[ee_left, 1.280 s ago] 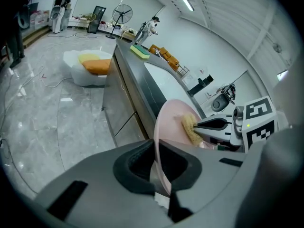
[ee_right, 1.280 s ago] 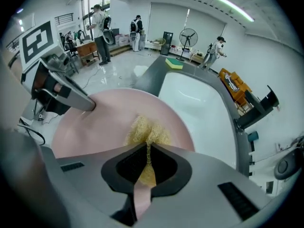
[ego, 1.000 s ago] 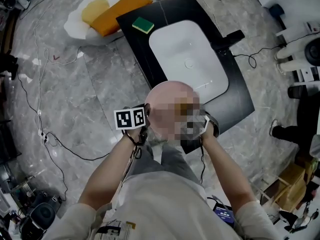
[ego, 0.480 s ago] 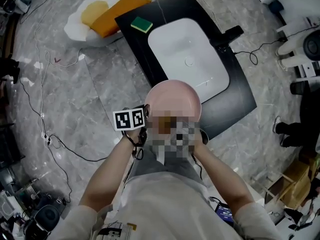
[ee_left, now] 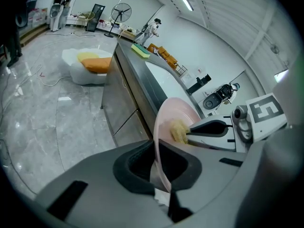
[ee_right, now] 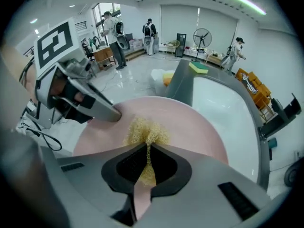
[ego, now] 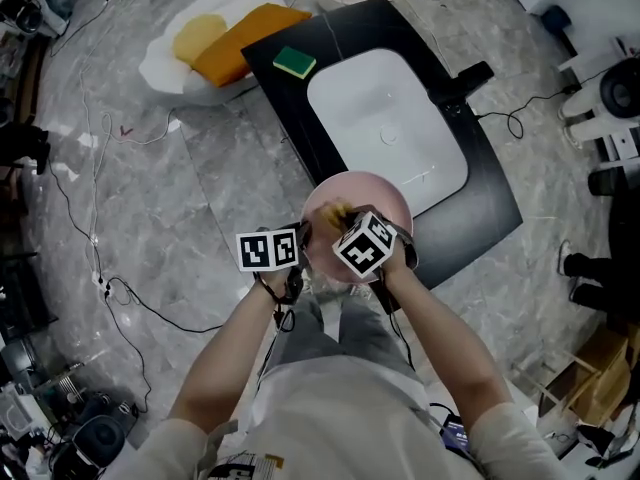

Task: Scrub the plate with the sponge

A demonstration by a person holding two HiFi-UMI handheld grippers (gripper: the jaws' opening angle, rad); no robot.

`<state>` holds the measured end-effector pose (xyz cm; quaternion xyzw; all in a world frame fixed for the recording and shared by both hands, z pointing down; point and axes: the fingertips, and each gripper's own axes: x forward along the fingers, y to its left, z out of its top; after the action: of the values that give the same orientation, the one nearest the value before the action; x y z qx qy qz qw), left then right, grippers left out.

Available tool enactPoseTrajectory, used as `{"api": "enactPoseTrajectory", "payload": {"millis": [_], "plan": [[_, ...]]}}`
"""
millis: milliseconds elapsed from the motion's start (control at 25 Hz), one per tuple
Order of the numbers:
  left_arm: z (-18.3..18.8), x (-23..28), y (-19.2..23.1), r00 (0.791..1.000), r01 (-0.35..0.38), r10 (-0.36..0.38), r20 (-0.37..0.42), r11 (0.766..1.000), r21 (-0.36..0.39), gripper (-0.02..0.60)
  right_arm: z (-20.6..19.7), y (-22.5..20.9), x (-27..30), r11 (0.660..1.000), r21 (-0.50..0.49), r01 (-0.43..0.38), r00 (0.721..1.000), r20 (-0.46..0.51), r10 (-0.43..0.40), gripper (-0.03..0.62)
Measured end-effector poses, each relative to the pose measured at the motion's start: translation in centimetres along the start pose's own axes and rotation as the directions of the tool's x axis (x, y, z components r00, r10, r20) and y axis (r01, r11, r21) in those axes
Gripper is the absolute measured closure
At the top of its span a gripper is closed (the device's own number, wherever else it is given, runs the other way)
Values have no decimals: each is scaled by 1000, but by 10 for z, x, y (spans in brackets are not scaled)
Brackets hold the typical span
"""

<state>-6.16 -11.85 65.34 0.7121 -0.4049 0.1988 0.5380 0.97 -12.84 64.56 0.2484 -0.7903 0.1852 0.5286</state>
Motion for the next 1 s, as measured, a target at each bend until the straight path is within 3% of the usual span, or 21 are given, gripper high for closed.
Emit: {"api": "enactPoseTrajectory", "payload": {"millis": [120, 240, 360, 680, 1000], "plan": [[3, -1, 2, 1000, -8, 8, 11, 1000, -9, 554, -1, -29, -4, 996, 18, 83, 996, 10, -84, 548], [4, 0, 3, 999, -29, 29, 28, 1000, -11, 554, -21, -57, -12, 988, 18, 155, 987, -39, -154, 548], [4, -1, 5, 998, -47, 48, 44, 999, -22, 554, -45, -68, -24, 984, -2, 177, 980, -93, -176, 549], [7, 0, 1, 997, -63, 64, 50, 998, -23, 554, -89, -9, -44, 999, -31, 16, 984, -177, -21, 549], [2, -3, 2, 998, -56, 57, 41, 998, -8, 554, -67, 64, -26, 981, -125, -147, 984, -121, 131, 549]]}}
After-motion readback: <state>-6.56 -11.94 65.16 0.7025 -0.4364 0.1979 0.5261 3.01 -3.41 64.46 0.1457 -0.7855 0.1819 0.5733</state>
